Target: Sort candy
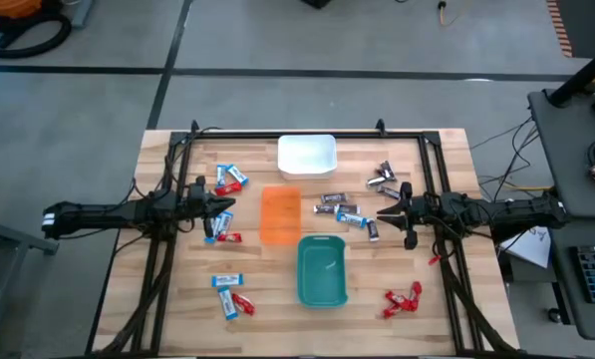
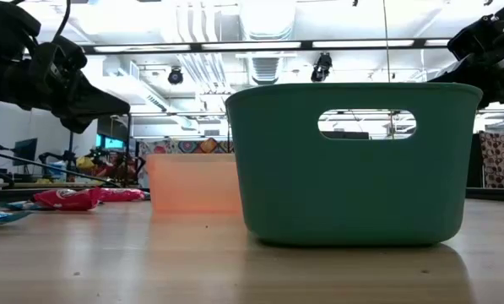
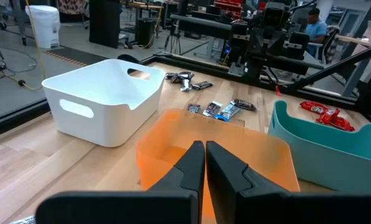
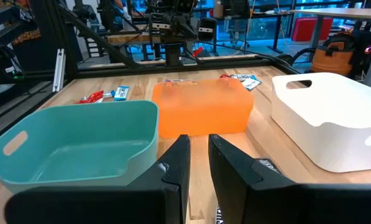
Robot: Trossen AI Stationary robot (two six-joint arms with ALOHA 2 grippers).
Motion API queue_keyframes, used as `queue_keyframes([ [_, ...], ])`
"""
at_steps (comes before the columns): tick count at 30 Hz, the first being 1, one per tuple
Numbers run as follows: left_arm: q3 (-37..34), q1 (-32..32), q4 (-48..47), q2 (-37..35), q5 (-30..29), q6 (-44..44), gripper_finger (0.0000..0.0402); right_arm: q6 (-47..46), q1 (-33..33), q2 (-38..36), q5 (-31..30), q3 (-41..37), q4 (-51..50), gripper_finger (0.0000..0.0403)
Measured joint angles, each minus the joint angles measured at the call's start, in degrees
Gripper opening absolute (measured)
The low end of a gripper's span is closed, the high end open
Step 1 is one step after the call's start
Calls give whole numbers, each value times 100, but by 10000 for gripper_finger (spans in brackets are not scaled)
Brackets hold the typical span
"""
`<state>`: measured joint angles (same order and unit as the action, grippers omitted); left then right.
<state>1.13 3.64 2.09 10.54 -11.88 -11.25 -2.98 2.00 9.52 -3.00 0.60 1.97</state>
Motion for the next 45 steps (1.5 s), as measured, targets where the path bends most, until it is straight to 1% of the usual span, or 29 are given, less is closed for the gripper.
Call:
queue_keyframes([
  [26,0,0,2,-2,-2,0,0,0,-2,0,0,0,-1,52],
  [32,0,0,18,0,-79,-23,0,0,-2,2,-1,0,-1,52],
  [33,0,-2,87,1,-81,-189,0,0,-2,0,-1,0,-1,52],
  [34,0,-12,208,5,-72,-618,0,0,-2,0,-1,0,-1,52],
  [36,0,-11,437,11,-76,-1789,0,0,-2,0,-1,0,0,52],
  [38,0,-11,610,15,-246,-2403,0,0,-2,2,-1,0,-1,52],
  [40,0,-11,824,14,-368,-2550,0,0,-2,0,-1,0,-1,52],
  [45,0,-11,1240,22,-367,-2566,0,-31,-2,1,-1,0,8,52],
])
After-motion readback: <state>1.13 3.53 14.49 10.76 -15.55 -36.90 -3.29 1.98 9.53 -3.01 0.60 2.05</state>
